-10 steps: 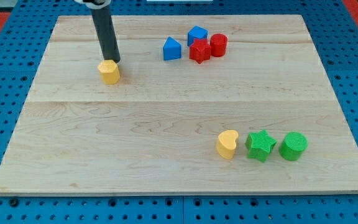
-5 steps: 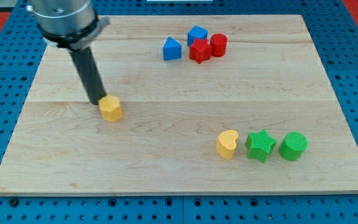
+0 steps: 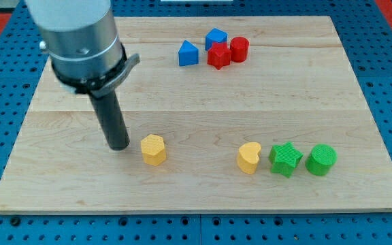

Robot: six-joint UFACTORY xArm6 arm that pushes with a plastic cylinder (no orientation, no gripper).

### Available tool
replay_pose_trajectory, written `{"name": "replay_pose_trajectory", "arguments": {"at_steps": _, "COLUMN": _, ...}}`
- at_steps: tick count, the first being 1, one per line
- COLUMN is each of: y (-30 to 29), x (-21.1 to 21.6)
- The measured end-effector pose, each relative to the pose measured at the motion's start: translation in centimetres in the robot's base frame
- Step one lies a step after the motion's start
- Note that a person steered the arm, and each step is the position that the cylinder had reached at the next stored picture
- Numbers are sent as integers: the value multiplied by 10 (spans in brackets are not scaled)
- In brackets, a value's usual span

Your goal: Slide the hexagon to the left of the yellow heart

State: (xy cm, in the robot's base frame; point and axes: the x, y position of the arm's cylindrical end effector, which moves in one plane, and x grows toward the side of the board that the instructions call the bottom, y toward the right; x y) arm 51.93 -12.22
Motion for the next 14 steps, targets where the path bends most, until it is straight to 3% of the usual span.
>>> {"name": "replay_pose_trajectory", "arguments": {"at_steps": 2, "y": 91, "x": 6}}
{"name": "replay_pose_trajectory", "arguments": {"at_steps": 3, "y": 102, "x": 21}}
{"name": "replay_pose_trajectory", "arguments": {"at_steps": 4, "y": 75, "x": -14}}
{"name": "replay_pose_trajectory", "arguments": {"at_steps": 5, "y": 81, "x": 14}}
{"name": "replay_pose_trajectory", "arguments": {"at_steps": 6, "y": 78, "x": 90}}
{"name": "replay_pose_trajectory", "arguments": {"at_steps": 7, "y": 113, "x": 80}}
{"name": "replay_pose_trajectory", "arguments": {"at_steps": 9, "y": 123, "x": 63}}
{"name": "replay_pose_trajectory", "arguments": {"at_steps": 11, "y": 129, "x": 60}}
{"name": "replay_pose_trajectory", "arguments": {"at_steps": 12, "y": 93, "x": 68}}
{"name": "replay_pose_trajectory", "arguments": {"at_steps": 13, "y": 25, "x": 41}}
{"name": "replay_pose_trajectory", "arguments": {"at_steps": 14, "y": 48, "x": -24}}
